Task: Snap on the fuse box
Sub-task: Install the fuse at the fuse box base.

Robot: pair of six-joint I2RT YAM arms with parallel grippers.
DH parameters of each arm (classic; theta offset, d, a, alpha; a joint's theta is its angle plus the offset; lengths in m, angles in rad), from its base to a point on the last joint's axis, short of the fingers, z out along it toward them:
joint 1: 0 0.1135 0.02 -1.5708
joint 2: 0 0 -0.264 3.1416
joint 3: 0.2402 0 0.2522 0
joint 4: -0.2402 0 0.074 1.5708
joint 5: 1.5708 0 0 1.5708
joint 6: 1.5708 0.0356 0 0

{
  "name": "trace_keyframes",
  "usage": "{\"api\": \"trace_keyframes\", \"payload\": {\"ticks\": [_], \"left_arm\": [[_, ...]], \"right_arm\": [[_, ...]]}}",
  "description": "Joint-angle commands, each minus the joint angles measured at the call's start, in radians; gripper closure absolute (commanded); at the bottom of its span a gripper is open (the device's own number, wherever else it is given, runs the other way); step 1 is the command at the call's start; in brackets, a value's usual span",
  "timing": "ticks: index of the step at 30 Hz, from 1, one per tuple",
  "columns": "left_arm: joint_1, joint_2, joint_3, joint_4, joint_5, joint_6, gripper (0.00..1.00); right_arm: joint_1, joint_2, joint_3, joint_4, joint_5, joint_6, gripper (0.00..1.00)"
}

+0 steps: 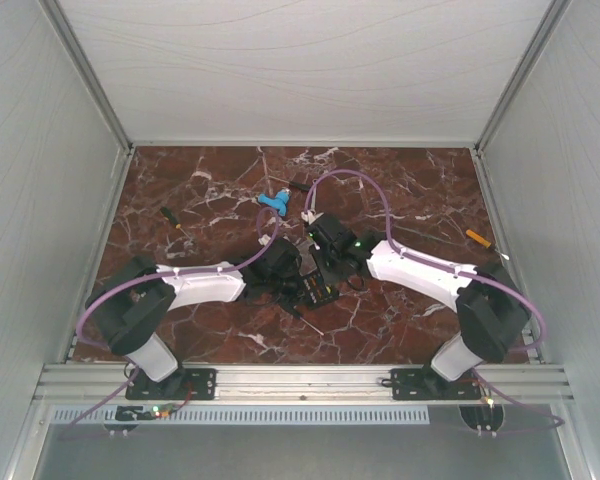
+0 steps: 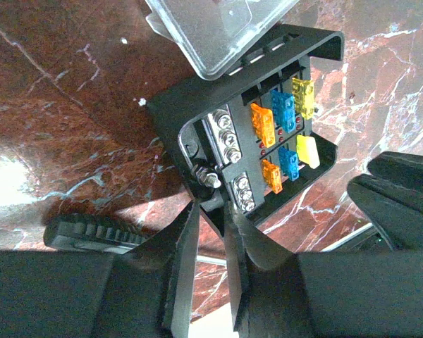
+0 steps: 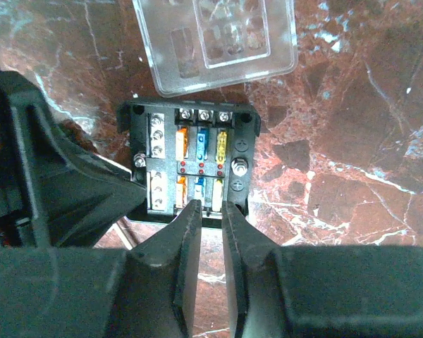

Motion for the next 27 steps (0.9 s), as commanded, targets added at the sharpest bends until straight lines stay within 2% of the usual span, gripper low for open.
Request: {"api": "trace_keyframes", "payload": {"ticks": [1, 17, 27], "left_arm": [[0.004, -0.024, 0.007, 0.03, 0.009, -0.001, 0.79], [0.005, -0.023, 0.009, 0.033, 0.011, -0.003, 0.79], [0.005, -0.025, 0.001, 0.041, 0.02, -0.012, 0.79]], "right_arm": [[-0.008, 0.038, 0.03, -0.048, -0.04, -0.01, 0.86], [-0.011, 0.106, 0.035, -0.05, -0.057, -0.005, 0.94], [-0.004, 0.138, 0.045, -0.115, -0.042, -0.016, 1.0]]}}
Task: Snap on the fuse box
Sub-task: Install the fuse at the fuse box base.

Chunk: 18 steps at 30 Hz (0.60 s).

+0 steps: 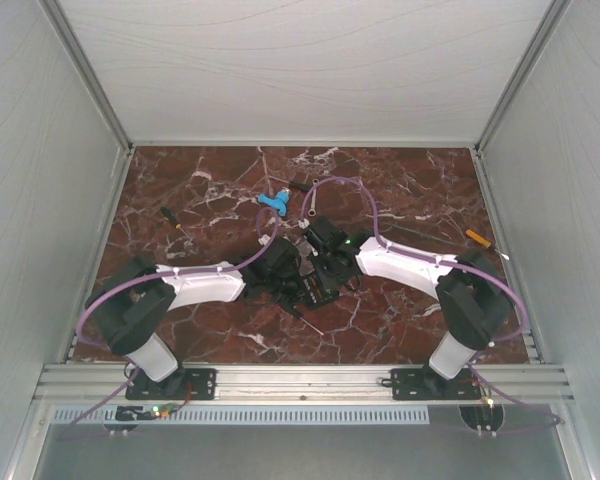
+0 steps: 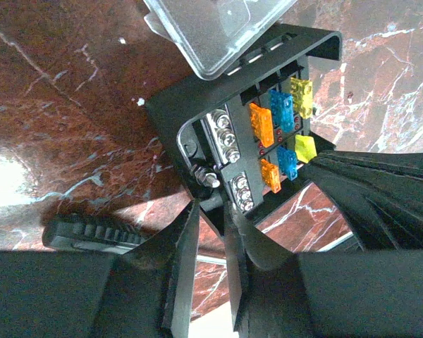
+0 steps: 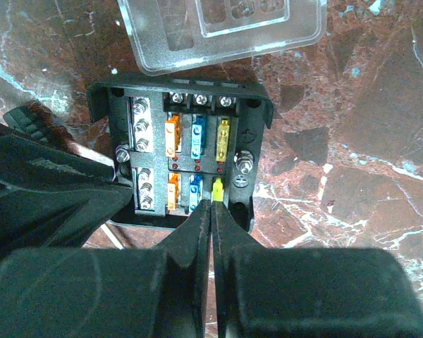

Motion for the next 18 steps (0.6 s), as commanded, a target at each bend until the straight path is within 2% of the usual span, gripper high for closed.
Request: {"api": "trace_keyframes", "payload": {"ticks": [1, 8, 18], "left_arm": [[0.004, -0.024, -0.001, 0.044, 0.018, -0.014, 0.79], [0.026, -0.017, -0.036, 0.097, 0.072, -0.042, 0.79], [0.029, -0.011, -0.038, 0.102, 0.071, -0.044, 0.79]], "right_arm": [[0.003, 0.043, 0.03, -0.079, 0.01, -0.017, 1.0], [0.01, 0.104, 0.007, -0.149, -0.023, -0.026, 1.0], [0.032, 0.182, -0.04, -0.163, -0.059, -0.032, 1.0]]}}
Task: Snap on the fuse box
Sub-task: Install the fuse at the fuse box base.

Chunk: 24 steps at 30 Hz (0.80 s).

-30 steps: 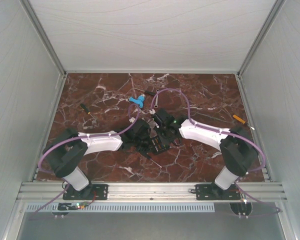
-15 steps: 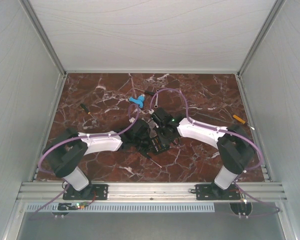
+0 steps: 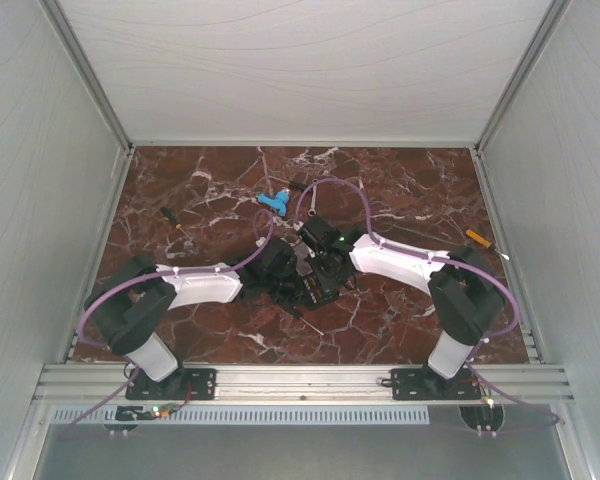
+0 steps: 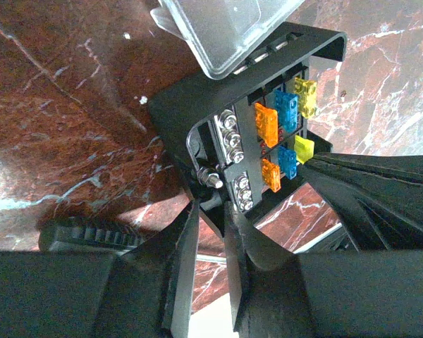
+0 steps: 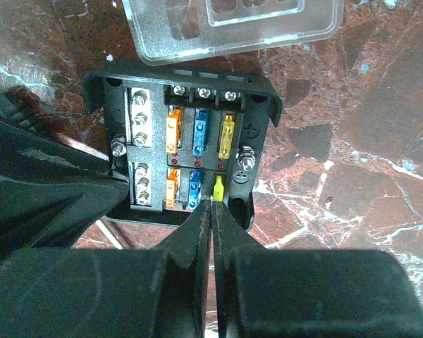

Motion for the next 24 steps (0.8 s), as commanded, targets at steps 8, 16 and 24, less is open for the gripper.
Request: {"api": "trace_keyframes", "payload": {"ticks": [8, 16, 24], "left_arm": [[0.003, -0.015, 0.005, 0.033, 0.015, -0.006, 0.79], [0.003, -0.018, 0.009, 0.03, 0.014, -0.001, 0.79], [0.004, -0.016, 0.009, 0.031, 0.015, -0.001, 0.79]], "right_arm": [[0.026, 0.051, -0.051, -0.038, -0.025, -0.012, 1.0], [-0.007, -0.104, 0.027, -0.021, 0.027, 0.009, 0.91], [-0.032, -0.076, 0.04, 0.008, 0.029, 0.015, 0.86]]}}
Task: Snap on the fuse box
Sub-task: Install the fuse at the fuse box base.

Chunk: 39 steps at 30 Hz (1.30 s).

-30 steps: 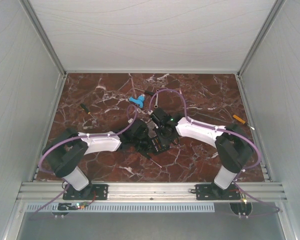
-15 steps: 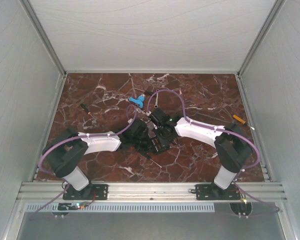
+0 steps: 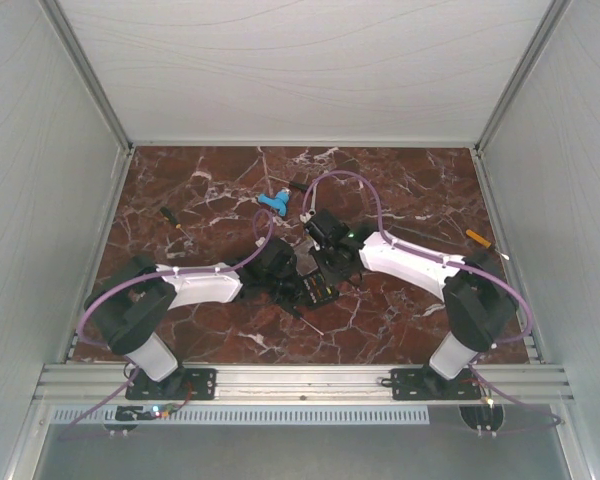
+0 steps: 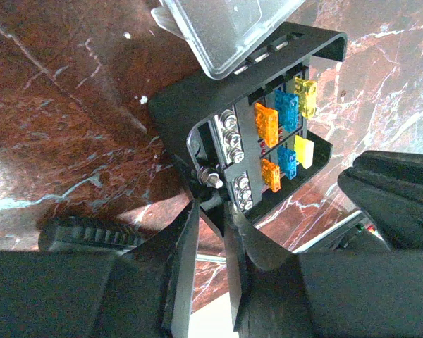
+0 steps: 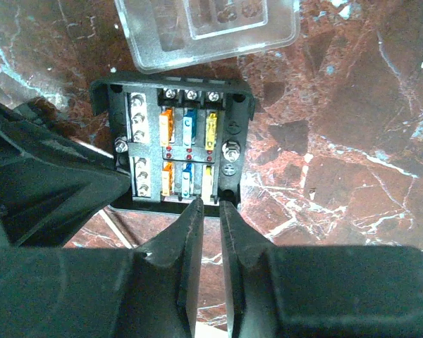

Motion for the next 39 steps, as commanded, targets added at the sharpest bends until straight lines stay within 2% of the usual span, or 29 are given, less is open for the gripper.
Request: {"api": "trace_keyframes", "payload": {"ticks": [1, 12, 24, 39], "left_arm": [[0.004, -0.017, 0.009, 0.03, 0.011, 0.003, 0.79], [0.002, -0.015, 0.009, 0.032, 0.013, 0.003, 0.79], [0.003, -0.016, 0.009, 0.033, 0.015, 0.001, 0.8], [0.004, -0.016, 0.006, 0.033, 0.007, 0.003, 0.8]], "right_arm": [[-0.013, 0.009, 0.025, 0.021, 0.002, 0.011, 0.86], [-0.015, 0.063, 0.013, 0.049, -0.047, 0.018, 0.85], [-0.015, 0.104, -0.008, 0.006, -0.041, 0.018, 0.98], [0.017, 0.345, -0.073, -0.056, -0.018, 0.0, 1.0]]}}
